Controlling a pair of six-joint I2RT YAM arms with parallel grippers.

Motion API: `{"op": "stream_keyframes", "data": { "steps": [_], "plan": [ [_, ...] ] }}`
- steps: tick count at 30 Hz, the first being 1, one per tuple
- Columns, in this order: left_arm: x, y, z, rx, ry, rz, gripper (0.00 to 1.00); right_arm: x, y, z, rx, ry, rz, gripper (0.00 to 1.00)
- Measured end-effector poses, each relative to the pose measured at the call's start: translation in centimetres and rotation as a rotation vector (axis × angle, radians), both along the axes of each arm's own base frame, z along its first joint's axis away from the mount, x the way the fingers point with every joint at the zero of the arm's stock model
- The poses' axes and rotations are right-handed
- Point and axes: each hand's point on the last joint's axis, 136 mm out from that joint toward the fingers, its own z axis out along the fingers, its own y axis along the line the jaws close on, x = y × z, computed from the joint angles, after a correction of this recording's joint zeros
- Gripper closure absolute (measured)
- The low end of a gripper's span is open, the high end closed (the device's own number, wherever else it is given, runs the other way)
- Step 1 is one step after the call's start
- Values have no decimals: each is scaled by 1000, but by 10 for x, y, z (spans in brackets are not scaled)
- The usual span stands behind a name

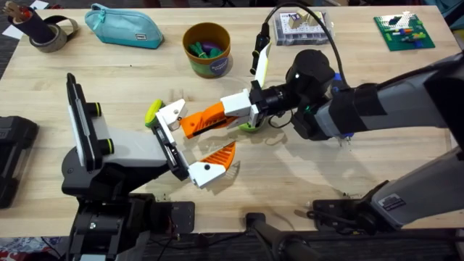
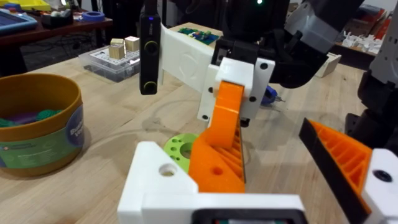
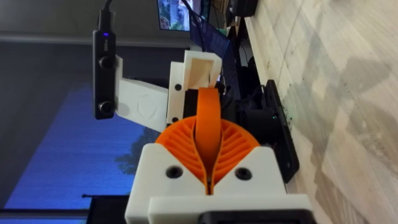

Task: Pick up the gripper from the table and insert it into the empty holder that is missing its gripper. Then pick up a screw, insert it into the mounting hole, and use the screwdriver to tighten it. Finally, clean up the table by picking up the vegetable and placing it into the bucket.

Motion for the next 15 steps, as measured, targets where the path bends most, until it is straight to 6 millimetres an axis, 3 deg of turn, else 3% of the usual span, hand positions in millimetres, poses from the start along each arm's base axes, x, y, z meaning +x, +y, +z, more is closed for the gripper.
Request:
{"op": "stream_keyframes", "data": {
  "steps": [8, 15],
  "plan": [
    [2, 2, 0, 1, 7, 17, 11, -2, -1, -1, -5, 14, 13, 984],
    [2, 2, 0, 1, 7, 16, 11, -4, -11, 19, 69, -92, 45, 985]
  ]
}}
